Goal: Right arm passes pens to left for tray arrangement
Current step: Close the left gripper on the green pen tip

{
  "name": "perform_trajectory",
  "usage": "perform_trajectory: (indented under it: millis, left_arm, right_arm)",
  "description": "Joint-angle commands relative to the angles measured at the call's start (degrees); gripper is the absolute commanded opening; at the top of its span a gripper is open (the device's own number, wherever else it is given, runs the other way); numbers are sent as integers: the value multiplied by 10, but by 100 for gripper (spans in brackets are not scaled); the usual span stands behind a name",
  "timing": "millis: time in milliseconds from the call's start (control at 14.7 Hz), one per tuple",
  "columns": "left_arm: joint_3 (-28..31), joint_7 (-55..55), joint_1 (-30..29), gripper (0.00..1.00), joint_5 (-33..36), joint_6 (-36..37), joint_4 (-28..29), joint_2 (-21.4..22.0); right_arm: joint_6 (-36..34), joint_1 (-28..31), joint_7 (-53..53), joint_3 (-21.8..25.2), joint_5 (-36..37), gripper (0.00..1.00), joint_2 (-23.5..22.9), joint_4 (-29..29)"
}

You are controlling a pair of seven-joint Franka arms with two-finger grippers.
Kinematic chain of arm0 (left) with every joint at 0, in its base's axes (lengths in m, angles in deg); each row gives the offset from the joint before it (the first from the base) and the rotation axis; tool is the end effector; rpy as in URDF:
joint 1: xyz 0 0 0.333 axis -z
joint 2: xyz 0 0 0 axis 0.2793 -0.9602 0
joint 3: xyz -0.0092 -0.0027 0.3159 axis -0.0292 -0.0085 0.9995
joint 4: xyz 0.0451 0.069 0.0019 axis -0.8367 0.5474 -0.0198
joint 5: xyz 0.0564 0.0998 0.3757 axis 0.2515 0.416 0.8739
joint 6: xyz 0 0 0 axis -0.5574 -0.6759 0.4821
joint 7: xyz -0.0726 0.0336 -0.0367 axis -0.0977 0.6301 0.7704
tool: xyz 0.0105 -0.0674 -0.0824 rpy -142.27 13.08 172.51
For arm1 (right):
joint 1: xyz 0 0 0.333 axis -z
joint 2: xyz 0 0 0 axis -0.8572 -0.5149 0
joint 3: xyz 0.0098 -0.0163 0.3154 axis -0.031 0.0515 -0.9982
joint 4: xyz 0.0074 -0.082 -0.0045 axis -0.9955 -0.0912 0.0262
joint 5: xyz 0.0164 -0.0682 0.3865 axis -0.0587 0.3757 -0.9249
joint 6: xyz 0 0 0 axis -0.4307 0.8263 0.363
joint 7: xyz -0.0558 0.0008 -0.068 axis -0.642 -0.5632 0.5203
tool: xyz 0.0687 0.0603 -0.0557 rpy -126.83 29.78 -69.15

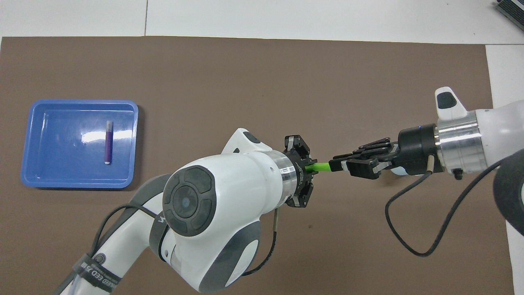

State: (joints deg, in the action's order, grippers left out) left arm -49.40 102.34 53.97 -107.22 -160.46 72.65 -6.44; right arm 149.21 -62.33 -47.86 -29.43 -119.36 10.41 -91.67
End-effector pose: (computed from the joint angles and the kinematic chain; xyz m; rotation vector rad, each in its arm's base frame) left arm 0.4307 -0.4561 0.5519 1.8624 1.8079 -0.3952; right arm 0.5125 0.1340 0.5630 -2.2234 -0.5418 -0.1518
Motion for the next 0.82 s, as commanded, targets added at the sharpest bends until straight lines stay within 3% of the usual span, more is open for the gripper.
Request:
perform_trajectory:
  millis: [0,747]
  left_arm:
    - [1,8,-1,0,15,14,-3,5]
    - [1,7,-1,0,15,14,-3,4]
  right_arm:
    - [1,2,18,-1,-22,0,13,-15]
    - [1,-3,11,-1,-22,0,13,-14]
